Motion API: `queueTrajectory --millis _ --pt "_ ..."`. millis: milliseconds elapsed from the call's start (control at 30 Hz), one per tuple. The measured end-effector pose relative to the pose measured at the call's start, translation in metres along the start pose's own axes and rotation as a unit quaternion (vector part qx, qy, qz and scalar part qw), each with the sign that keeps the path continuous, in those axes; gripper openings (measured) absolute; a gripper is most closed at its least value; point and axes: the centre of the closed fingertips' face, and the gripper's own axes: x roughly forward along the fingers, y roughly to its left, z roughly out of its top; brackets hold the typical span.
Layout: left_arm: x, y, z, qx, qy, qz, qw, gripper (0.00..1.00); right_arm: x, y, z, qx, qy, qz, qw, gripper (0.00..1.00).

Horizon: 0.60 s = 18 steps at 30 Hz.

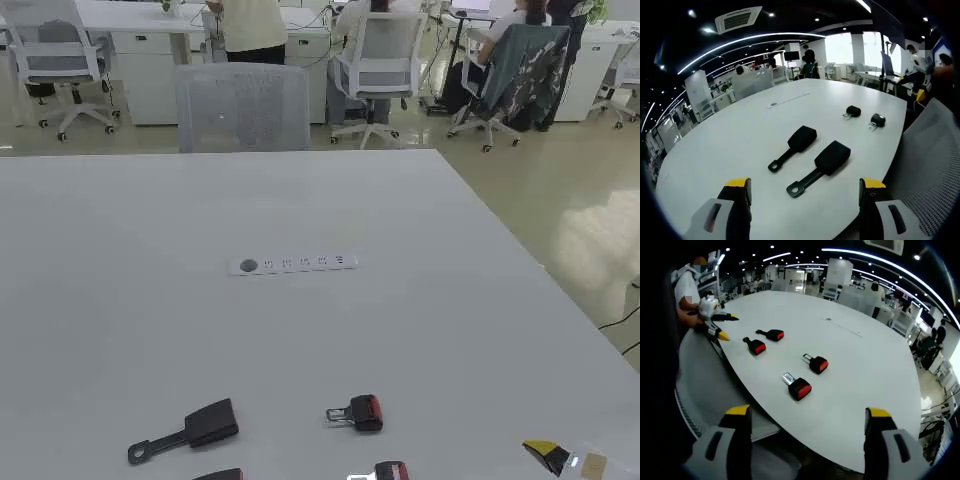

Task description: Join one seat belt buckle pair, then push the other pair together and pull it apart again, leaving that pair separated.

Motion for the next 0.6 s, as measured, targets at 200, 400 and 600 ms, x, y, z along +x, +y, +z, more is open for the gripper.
queueTrajectory --millis 200,400,600 --pt "-0.001 0.002 -0.002 -0.011 0.004 0.004 0.9999 1.00 -0.006 -0.003 0.007 -0.017 -0.004 0.001 0.9999 1.00" --pt "-0.002 0.003 -0.002 -0.014 0.002 0.007 0.9999 1.00 -0.012 -0.005 0.005 -0.028 0.001 0.003 0.9996 1.00" --pt "-0.002 0.003 -0.002 -0.018 0.002 0.008 0.9998 1.00 -0.015 -0.002 -0.001 -0.028 0.006 0.007 0.9996 0.99"
